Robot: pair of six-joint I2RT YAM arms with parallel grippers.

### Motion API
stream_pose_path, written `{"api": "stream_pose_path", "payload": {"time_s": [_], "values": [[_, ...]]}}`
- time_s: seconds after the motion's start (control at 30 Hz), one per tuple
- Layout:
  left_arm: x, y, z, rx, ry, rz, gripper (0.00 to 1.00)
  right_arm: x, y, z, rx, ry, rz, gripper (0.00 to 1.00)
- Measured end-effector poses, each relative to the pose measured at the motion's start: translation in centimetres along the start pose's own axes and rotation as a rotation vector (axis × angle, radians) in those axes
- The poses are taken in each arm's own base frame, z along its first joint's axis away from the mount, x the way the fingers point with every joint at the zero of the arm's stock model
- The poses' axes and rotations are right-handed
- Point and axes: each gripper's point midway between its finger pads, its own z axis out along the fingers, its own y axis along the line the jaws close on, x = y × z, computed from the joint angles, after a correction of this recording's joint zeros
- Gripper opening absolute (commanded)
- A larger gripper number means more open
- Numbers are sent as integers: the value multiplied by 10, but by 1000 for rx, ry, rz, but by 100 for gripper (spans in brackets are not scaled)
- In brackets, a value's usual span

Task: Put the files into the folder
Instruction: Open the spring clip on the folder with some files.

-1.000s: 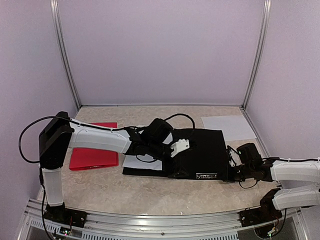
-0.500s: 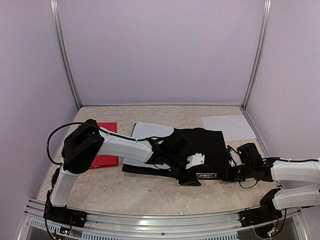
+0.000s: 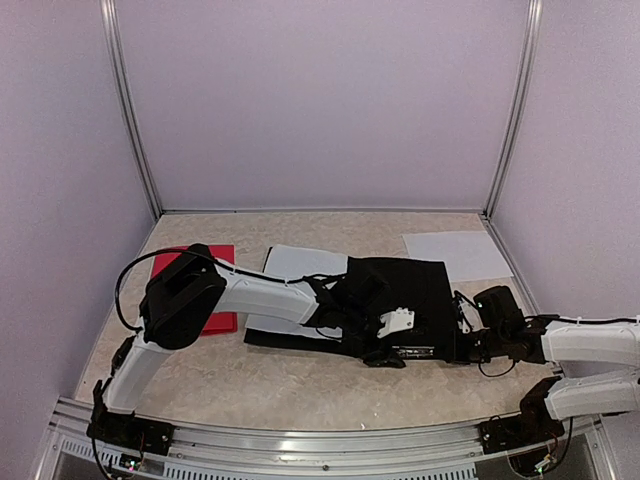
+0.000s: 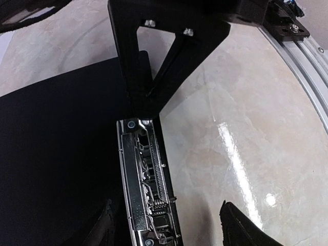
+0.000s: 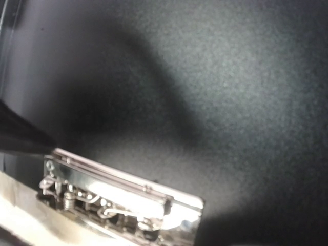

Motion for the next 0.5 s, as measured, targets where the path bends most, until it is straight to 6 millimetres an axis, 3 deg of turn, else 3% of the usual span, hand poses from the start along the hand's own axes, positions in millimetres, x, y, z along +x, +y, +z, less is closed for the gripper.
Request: {"api": "stream_pose_path", "payload": {"time_s": [0.17,0.5], "values": [[13,2,9,14,27,-35,56,0,0,0,0,1,0,0],[15,9,8,16,20,-89,40,0,0,0,0,0,-1,0]]}}
